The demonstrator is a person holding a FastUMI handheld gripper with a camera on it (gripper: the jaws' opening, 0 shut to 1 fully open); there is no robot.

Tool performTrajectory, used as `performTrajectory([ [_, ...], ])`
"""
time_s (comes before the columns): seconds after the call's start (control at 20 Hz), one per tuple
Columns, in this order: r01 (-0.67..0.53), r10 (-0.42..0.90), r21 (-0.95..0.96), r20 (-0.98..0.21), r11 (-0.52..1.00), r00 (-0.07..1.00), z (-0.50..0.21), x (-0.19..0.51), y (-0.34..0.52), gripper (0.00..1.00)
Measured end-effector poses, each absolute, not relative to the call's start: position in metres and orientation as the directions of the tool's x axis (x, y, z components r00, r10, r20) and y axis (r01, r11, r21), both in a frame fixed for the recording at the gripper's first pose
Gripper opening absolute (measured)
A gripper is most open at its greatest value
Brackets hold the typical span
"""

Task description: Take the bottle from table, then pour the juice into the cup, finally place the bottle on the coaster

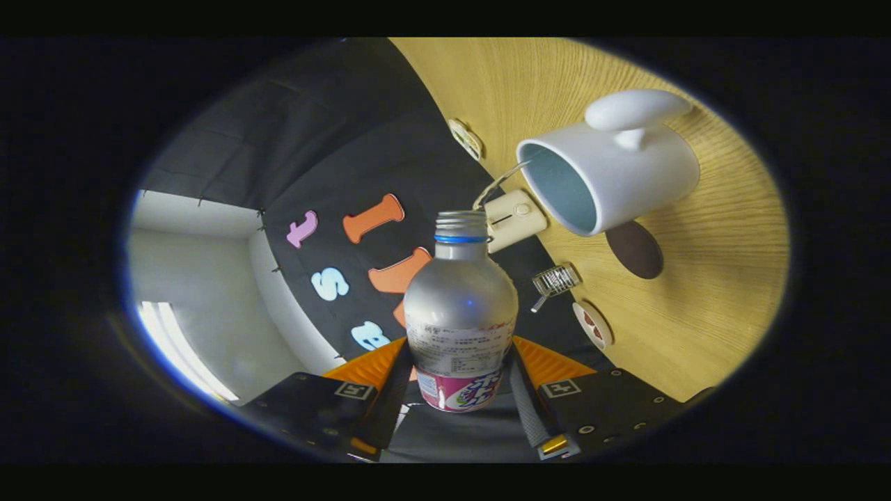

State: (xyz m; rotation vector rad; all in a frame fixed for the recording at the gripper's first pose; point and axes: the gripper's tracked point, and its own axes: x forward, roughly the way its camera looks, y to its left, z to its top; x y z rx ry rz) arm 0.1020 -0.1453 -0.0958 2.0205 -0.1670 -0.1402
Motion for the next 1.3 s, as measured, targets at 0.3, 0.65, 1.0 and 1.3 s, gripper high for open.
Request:
performTrajectory([
  [0.3, -0.08, -0.188, 0.882, -0.01, -0.464, 0.982, -0.088, 0.104, -0.147, 0.72],
  [0.65, -0.099, -0.195, 0.856, -0.003, -0.508, 0.981, -0.082, 0.102, -0.15, 0.72],
  [1.0, -0.125, -0.21, 0.83, 0.009, -0.544, 0.978, -0.065, 0.104, -0.149, 0.72],
  [1.3, -0.14, -0.223, 0.807, 0.01, -0.574, 0.975, -0.06, 0.105, -0.148, 0.72],
])
